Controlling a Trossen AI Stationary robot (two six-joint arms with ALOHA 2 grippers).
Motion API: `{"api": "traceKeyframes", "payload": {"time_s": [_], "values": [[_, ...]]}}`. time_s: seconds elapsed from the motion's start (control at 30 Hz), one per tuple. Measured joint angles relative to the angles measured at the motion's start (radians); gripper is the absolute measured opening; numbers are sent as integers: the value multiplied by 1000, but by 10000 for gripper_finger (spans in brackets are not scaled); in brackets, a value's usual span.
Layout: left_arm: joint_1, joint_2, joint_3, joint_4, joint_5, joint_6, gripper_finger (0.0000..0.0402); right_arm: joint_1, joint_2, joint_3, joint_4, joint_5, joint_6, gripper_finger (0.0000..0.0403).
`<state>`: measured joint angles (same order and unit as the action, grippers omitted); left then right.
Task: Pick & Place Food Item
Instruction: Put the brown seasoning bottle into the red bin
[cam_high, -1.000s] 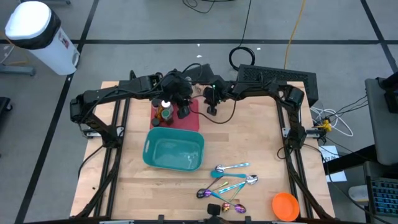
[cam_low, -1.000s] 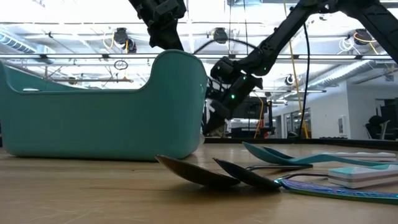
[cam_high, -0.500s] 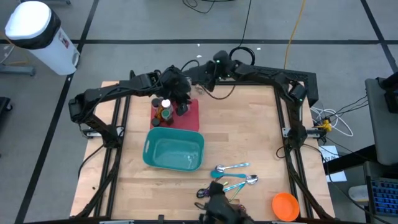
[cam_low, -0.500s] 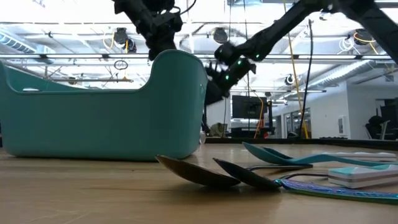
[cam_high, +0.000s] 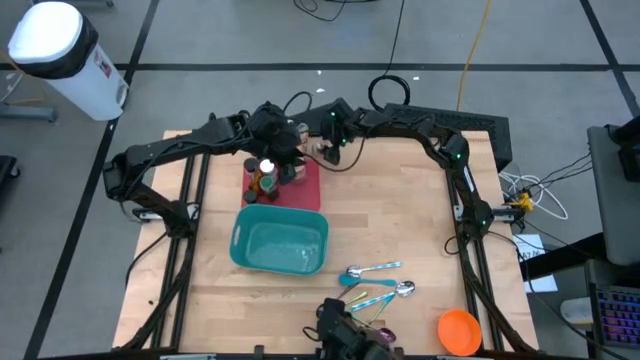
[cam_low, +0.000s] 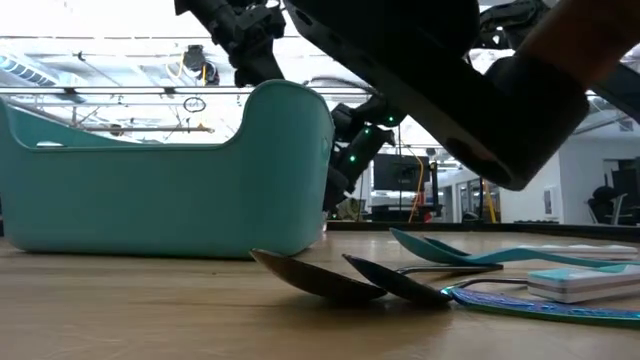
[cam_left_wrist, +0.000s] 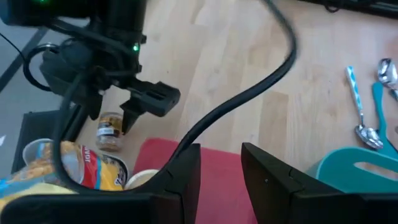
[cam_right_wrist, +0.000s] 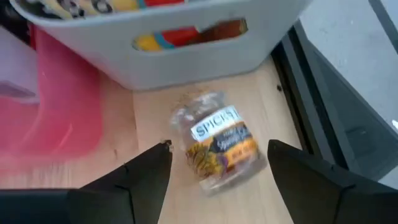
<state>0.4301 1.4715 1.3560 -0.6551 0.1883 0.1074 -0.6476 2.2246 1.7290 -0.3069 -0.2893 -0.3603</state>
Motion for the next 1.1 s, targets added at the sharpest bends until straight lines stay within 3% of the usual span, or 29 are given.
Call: {"api": "traceKeyframes", "payload": {"time_s": [0.57, 0.93, 1.1], "values": [[1, -3, 0, -6, -5, -5, 124, 35, -2, 0, -82, -3, -233, 253], [1, -3, 0, -6, -5, -7, 124, 58, -3, 0, -119, -2, -206, 164], [0, -3, 0, -7, -5, -7, 124, 79, -3, 0, -122, -1, -195, 177]]}}
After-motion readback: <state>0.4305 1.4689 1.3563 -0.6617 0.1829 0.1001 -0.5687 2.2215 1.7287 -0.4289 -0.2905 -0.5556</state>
